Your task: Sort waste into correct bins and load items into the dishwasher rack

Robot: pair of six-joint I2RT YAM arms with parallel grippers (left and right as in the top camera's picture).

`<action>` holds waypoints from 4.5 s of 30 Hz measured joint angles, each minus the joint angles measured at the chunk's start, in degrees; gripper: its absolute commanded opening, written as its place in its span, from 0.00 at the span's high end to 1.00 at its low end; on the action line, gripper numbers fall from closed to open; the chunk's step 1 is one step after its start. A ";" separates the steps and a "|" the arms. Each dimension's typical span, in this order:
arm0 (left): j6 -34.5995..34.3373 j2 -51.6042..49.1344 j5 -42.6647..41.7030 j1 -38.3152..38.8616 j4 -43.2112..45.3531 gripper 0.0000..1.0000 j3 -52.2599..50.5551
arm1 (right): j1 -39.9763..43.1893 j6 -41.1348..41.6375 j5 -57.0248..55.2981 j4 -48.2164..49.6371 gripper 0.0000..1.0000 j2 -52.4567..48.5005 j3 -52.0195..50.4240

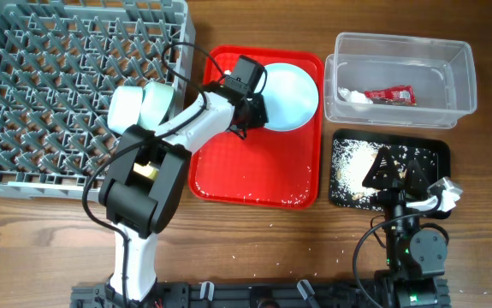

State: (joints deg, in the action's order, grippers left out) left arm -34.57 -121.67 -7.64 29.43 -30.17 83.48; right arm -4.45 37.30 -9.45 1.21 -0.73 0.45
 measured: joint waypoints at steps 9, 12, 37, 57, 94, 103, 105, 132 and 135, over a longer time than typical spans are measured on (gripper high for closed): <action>0.17 7.19 7.34 0.11 -18.82 0.96 0.09 | 0.00 0.00 0.00 0.00 0.00 0.00 0.00; 0.92 11.91 12.22 0.11 -22.05 0.96 0.11 | 0.00 0.00 0.00 -0.02 0.00 0.00 0.00; 19.08 41.44 78.88 -17.81 -30.73 0.96 -2.99 | 0.00 0.02 0.00 -0.02 0.00 0.00 0.00; 60.43 30.21 69.53 -26.93 -7.52 0.96 -3.52 | 0.00 0.02 0.00 -0.02 0.00 0.00 0.00; 78.03 26.84 57.40 -30.56 9.81 0.25 -5.22 | 0.00 0.00 0.00 -0.02 0.00 0.00 0.00; 69.22 28.37 63.21 -22.88 9.90 0.00 -5.25 | 0.00 0.00 0.00 0.00 0.00 0.00 0.00; 61.48 31.12 65.72 -19.78 8.41 0.00 -5.27 | 0.00 0.00 0.00 0.00 0.00 0.00 0.00; 14.53 70.77 26.53 2.45 -23.47 0.00 -8.09 | 0.00 0.02 0.00 0.09 0.00 0.07 -0.04; 14.16 77.26 21.33 -1.92 -8.15 0.00 -18.27 | 0.00 0.02 0.00 0.09 0.00 0.07 -0.07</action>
State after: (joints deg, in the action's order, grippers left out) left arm -20.40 -44.40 13.69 27.51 -38.33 65.21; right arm -4.45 37.32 -9.45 1.30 -0.67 0.38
